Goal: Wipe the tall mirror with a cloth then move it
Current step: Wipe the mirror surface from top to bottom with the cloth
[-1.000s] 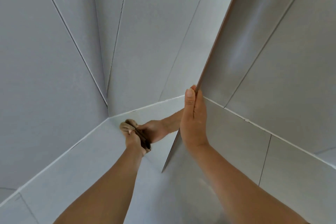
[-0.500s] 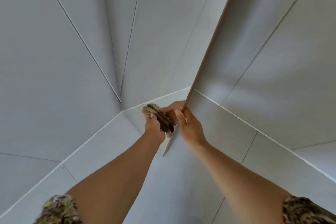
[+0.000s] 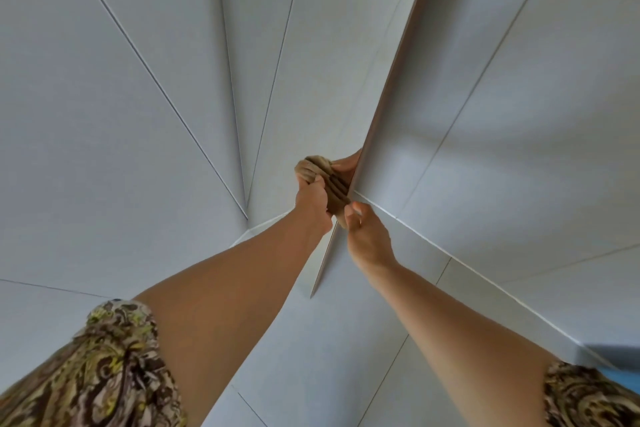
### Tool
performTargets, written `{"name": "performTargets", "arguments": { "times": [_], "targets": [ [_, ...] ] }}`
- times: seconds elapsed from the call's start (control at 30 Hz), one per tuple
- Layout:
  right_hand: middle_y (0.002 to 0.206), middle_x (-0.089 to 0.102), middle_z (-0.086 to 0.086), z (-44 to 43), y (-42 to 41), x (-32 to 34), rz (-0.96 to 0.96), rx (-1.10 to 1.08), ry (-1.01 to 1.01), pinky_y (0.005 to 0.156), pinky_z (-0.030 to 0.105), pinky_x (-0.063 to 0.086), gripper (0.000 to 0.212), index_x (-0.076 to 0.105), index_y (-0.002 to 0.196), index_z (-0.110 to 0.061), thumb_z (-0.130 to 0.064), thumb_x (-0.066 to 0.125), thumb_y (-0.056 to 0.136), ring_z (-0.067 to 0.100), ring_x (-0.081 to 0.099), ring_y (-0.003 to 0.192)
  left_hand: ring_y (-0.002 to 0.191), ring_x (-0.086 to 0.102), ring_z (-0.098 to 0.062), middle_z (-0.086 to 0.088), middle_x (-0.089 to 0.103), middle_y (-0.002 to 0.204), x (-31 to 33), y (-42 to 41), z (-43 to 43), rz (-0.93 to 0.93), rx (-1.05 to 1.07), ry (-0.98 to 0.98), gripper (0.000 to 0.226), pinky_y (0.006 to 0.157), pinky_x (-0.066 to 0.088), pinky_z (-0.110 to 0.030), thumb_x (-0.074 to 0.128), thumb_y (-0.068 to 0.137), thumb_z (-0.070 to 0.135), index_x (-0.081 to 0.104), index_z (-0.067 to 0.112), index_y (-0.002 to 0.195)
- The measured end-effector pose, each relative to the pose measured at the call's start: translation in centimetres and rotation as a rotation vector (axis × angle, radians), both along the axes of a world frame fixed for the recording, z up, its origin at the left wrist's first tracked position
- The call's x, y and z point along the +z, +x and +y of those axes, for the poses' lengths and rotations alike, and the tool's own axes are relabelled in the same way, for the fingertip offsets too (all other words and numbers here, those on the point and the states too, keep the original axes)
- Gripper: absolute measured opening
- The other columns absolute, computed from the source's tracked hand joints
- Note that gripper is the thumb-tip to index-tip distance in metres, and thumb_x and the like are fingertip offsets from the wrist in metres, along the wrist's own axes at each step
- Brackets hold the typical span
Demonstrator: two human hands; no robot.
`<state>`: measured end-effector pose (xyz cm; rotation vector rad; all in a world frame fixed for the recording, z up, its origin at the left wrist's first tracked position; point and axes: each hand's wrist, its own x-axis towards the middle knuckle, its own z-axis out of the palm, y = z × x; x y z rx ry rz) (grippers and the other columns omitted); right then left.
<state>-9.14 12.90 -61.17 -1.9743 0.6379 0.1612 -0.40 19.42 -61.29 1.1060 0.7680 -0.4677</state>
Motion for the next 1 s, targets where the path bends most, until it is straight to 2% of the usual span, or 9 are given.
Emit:
{"name": "performTargets", "arguments": {
  "times": [0.1,0.2,0.33,0.43,0.57,0.67,0.8,0.93,1.0],
  "targets": [
    [0.131,0.060,0.008,-0.8,-0.3,3.1,0.006,-0.021,-0.011,0.088,0.027,0.037,0.039,0.048,0.133,-0.014,-0.032,0.033,0.102,0.027,0.052,0.122,0.105,0.058,-0.023,-0.006,0.060,0.114,4.1,-0.2,-0.8,-0.039,-0.052,0.116,0.030,0.095,0.047,-0.032,0.051,0.104,0.014,0.057,0.016,0.133],
    [0.131,0.060,0.004,-2.4,-0.6,8.0,-0.020,-0.003,-0.003,0.088,0.026,0.038,0.037,0.051,0.130,-0.015,-0.034,0.037,0.101,0.023,0.054,0.121,0.094,0.062,-0.023,-0.002,0.063,0.095,9.6,-0.1,-1.8,-0.077,-0.083,0.207,0.031,0.097,0.051,-0.036,0.054,0.101,0.006,0.062,0.018,0.128],
    [0.130,0.059,0.001,-4.7,-0.4,14.0,-0.052,0.049,-0.024,0.086,0.023,0.038,0.037,0.051,0.130,-0.015,-0.035,0.043,0.099,0.020,0.056,0.117,0.068,0.055,-0.015,-0.002,0.058,0.078,16.7,-0.2,-3.1,-0.120,-0.119,0.249,0.029,0.080,0.046,-0.030,0.050,0.101,0.002,0.065,0.014,0.124],
    [0.126,0.061,-0.001,-6.1,-0.5,18.3,-0.114,0.033,-0.004,0.085,0.025,0.041,0.034,0.052,0.127,-0.017,-0.036,0.046,0.098,0.021,0.062,0.110,0.083,0.062,-0.022,-0.002,0.060,0.085,21.5,-0.8,-3.6,-0.202,-0.162,0.227,0.033,0.089,0.050,-0.034,0.053,0.099,0.000,0.063,0.014,0.128],
    [0.119,0.064,0.001,-7.2,-1.0,23.9,-0.174,0.007,0.042,0.093,0.033,0.046,0.028,0.054,0.121,-0.019,-0.033,0.049,0.097,0.023,0.062,0.110,0.113,0.064,-0.032,-0.012,0.068,0.115,26.2,-1.9,-3.5,-0.288,-0.275,0.159,0.035,0.105,0.050,-0.048,0.053,0.097,-0.001,0.063,0.013,0.129],
    [0.109,0.065,-0.001,-8.0,-1.9,28.2,-0.230,-0.009,0.077,0.098,0.046,0.048,0.020,0.056,0.113,-0.024,-0.032,0.052,0.095,0.023,0.062,0.108,0.110,0.064,-0.033,-0.015,0.068,0.117,29.2,-3.1,-3.4,-0.305,-0.331,0.092,0.034,0.105,0.050,-0.049,0.050,0.098,-0.003,0.063,0.009,0.127],
    [0.102,0.067,-0.004,-9.4,-3.3,33.4,-0.271,0.061,0.037,0.095,0.043,0.049,0.009,0.057,0.101,-0.031,-0.033,0.057,0.092,0.021,0.062,0.102,0.105,0.063,-0.033,-0.018,0.067,0.118,33.2,-5.0,-3.4,-0.299,-0.432,-0.008,0.033,0.096,0.052,-0.047,0.047,0.099,-0.002,0.062,0.007,0.126],
    [0.107,0.067,-0.008,-10.4,-4.1,37.7,-0.267,0.125,0.021,0.090,0.031,0.049,0.026,0.057,0.109,-0.032,-0.039,0.067,0.086,0.012,0.062,0.101,0.105,0.066,-0.033,-0.018,0.069,0.121,37.4,-6.0,-4.0,-0.276,-0.494,-0.023,0.031,0.095,0.054,-0.048,0.050,0.101,0.009,0.063,0.003,0.129],
    [0.106,0.068,-0.008,-11.0,-4.0,39.5,-0.292,0.124,0.019,0.088,0.032,0.053,0.035,0.057,0.108,-0.032,-0.043,0.072,0.079,0.011,0.065,0.096,0.099,0.067,-0.030,-0.016,0.070,0.112,39.6,-6.1,-4.5,-0.305,-0.527,-0.024,0.029,0.082,0.058,-0.045,0.050,0.102,0.012,0.064,0.002,0.125]
  ]
}}
